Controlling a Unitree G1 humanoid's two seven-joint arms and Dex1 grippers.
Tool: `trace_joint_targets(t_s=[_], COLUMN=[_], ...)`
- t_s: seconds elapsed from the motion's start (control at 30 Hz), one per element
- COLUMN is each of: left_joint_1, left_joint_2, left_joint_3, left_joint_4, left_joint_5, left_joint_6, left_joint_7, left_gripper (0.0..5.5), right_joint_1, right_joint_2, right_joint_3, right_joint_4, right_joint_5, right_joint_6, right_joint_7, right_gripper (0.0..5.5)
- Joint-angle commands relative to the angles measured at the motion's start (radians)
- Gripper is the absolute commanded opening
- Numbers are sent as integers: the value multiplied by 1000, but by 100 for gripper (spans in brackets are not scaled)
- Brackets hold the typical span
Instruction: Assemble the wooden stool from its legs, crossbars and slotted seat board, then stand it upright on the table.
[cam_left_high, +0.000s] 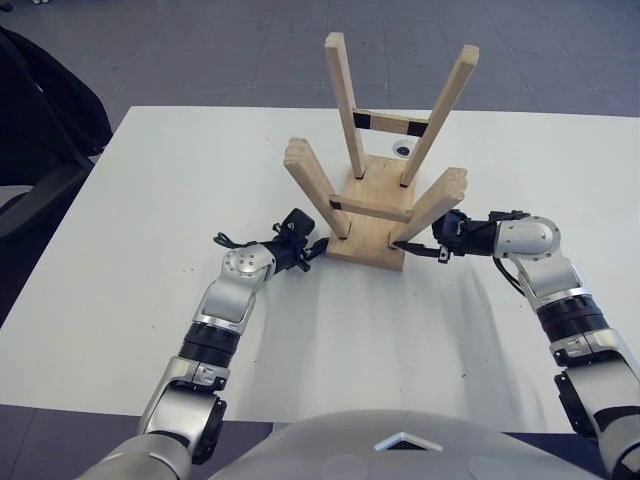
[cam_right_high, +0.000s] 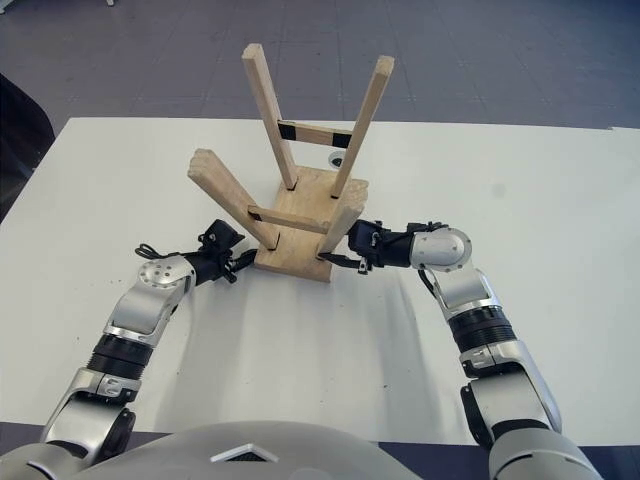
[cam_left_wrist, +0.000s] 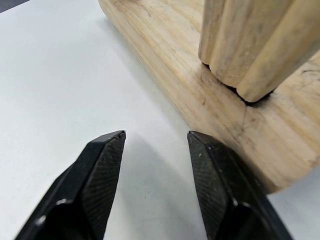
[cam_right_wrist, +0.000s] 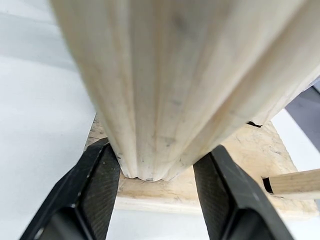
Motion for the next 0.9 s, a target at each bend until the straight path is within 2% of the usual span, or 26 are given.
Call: trace_joint_targets(t_s=[0.03, 0.07, 0.23, 0.33, 0.4, 0.5, 0.6, 0.7, 0.77, 0.83, 0.9], left_joint_1=[20, 20, 27, 29, 35, 49, 61, 50, 46, 51, 60], left_joint_2=[-18, -20, -14, -15, -12, -9, -20, -37, -41, -36, -28], left_joint_3=[-21, -22, -20, -20, -18, -11, -11, -25, -28, -23, -15], left_joint_4=[-17, -18, -22, -38, -58, -95, -115, -126, -124, -121, -121], left_joint_5=[-16, -16, -17, -23, -30, -41, -44, -44, -42, -39, -38], left_joint_6=[32, 35, 41, 56, 73, 96, 109, 119, 119, 113, 110], left_joint_7=[-29, -28, -28, -31, -33, -29, -16, -17, -17, -19, -18], left_gripper=[233, 233, 233, 233, 233, 233, 233, 233, 233, 233, 233], right_joint_1=[-32, -37, -31, -19, 8, 107, 138, -2, -112, -195, -233], right_joint_2=[-4, -3, -8, -44, -108, -253, -310, -230, -179, -144, -92], right_joint_3=[16, 15, -14, -35, -58, -124, -216, -460, -590, -649, -624], right_joint_4=[8, 14, -17, -19, -29, -180, -289, -325, -407, -509, -646], right_joint_5=[-35, -37, 13, -1, -12, 56, 143, 316, 452, 570, 701], right_joint_6=[22, 26, 131, 179, 211, 301, 419, 624, 751, 857, 972], right_joint_7=[24, 24, 62, 55, 67, 163, 168, -105, -280, -405, -492], right_gripper=[212, 250, 349, 349, 349, 349, 349, 349, 316, 288, 246])
